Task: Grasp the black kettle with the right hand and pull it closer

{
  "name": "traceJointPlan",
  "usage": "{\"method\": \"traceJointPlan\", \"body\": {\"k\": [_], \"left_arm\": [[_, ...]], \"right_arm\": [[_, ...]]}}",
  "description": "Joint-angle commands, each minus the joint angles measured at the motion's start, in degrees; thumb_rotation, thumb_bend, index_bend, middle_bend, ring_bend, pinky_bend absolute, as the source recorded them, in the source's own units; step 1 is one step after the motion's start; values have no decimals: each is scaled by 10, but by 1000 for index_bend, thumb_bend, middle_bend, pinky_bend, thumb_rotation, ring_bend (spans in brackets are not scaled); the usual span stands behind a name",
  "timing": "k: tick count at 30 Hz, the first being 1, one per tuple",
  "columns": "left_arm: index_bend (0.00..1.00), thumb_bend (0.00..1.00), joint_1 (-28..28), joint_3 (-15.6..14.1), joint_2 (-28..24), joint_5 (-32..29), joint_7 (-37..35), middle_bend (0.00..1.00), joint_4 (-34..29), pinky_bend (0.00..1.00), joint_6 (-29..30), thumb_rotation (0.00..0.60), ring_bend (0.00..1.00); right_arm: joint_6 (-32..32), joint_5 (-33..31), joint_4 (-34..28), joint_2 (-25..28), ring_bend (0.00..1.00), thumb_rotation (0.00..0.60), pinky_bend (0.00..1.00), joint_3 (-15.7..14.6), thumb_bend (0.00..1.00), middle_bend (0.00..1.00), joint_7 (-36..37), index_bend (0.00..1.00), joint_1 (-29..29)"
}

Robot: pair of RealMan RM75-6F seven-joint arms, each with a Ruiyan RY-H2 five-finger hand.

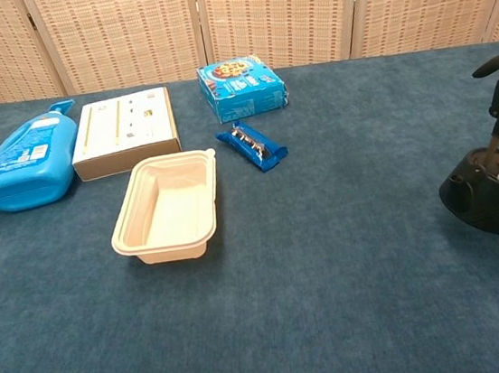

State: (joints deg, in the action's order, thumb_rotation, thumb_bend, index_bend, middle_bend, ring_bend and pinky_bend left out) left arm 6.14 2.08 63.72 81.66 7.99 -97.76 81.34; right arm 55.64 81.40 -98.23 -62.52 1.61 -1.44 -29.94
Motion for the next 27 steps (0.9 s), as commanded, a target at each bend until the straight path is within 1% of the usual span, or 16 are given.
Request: {"method": "traceJointPlan", "body": {"k": [1, 5, 7, 9, 10, 12, 15, 19, 21, 26, 27], "left_arm": [[159, 111, 1, 0, 0, 1, 0, 172, -1, 173, -1, 566, 221], [159, 111, 2, 1, 0, 2, -1, 172, -4, 173, -1, 518, 221], [160, 111, 3, 1, 0, 3, -1, 172, -5, 172, -2, 481, 221], [160, 111, 4, 1, 0, 4, -2, 172, -7, 172, -3, 430, 221], [160, 110, 4, 1, -1, 4, -2, 172, -7, 172, -3, 416, 221], [160, 110, 5, 1, -1, 4, -1, 172, -8, 172, -3, 407, 221], [161, 110, 5, 1, -1, 4, -3, 173, -9, 172, -3, 367, 221], [164, 110, 6, 1, -1, 4, -2, 172, -9, 172, -3, 365, 221], [164, 110, 6, 1, -1, 3, -1, 172, -9, 172, -3, 365, 221], [167, 111, 6, 1, -1, 2, -3, 172, -7, 172, -4, 363, 221], [167, 110, 6, 1, 0, 2, -4, 173, -6, 172, -5, 364, 221]], "right_arm": [[-6, -14, -15, 10, 858, 456, 0, -1, 0, 968, -2, 974, 3], [-5, -21, -28, 18, 858, 430, 0, -3, 0, 968, -11, 974, 8], [0, -20, -34, 20, 858, 420, 0, -3, 0, 968, -12, 975, 11], [5, -17, -37, 22, 858, 414, 0, -4, 0, 968, -10, 986, 14], [9, -15, -38, 22, 858, 415, 0, -3, 0, 971, -10, 995, 16], [13, -15, -39, 23, 862, 416, 0, -4, 0, 979, -12, 1000, 19], [15, -15, -41, 23, 875, 415, 0, -3, 0, 991, -12, 1000, 21], [21, -9, -41, 22, 887, 415, 0, -3, 6, 1000, -10, 1000, 24], [23, -6, -41, 20, 893, 415, 0, -3, 48, 1000, -7, 1000, 25], [33, 6, -37, 14, 907, 415, 0, -2, 270, 1000, 0, 1000, 28], [34, 8, -35, 14, 908, 415, 0, -2, 301, 1000, 1, 1000, 29]]}}
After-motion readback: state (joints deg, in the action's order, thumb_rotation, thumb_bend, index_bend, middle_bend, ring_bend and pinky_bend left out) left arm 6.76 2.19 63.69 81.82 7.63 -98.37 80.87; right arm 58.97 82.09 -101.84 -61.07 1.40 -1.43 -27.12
